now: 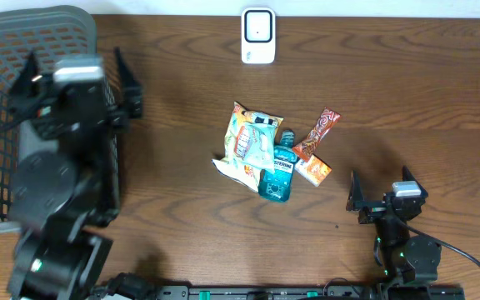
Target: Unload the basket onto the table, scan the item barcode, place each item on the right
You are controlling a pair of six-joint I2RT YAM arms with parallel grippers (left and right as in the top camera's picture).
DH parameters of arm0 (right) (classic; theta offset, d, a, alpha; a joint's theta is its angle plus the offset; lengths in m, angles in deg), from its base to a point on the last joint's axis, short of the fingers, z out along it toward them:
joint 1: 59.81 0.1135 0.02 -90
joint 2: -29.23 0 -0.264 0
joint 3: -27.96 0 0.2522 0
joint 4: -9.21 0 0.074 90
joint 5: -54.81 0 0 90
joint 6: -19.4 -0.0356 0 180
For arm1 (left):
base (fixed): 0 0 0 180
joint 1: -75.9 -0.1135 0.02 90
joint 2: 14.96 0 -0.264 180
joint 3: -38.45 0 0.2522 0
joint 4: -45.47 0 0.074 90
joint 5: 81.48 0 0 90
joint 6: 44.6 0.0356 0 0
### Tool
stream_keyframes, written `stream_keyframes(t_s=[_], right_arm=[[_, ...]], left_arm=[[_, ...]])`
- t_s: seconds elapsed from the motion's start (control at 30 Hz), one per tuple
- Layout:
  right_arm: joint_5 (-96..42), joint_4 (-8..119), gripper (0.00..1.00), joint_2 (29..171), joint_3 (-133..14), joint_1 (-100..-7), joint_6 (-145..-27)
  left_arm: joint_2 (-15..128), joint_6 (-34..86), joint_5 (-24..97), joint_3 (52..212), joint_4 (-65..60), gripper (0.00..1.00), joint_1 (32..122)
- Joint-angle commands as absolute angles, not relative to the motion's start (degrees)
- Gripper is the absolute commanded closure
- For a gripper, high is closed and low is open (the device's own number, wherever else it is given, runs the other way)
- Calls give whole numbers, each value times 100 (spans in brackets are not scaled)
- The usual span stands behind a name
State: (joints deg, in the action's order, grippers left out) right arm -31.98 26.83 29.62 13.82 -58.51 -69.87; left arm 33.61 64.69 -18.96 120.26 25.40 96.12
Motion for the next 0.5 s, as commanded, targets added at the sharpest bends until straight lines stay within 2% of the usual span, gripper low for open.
stream_keyframes(t_s=[0.0, 0.47], right_arm=[[-3185, 2704, 1, 2964, 1388, -5860, -6902], [-3185, 2704, 1, 2964, 1388, -5860, -6904]], left_arm=[[2953, 6324, -1737, 11991, 2522, 2, 9429], [951, 6303, -1739, 11991, 2503, 2, 9403]])
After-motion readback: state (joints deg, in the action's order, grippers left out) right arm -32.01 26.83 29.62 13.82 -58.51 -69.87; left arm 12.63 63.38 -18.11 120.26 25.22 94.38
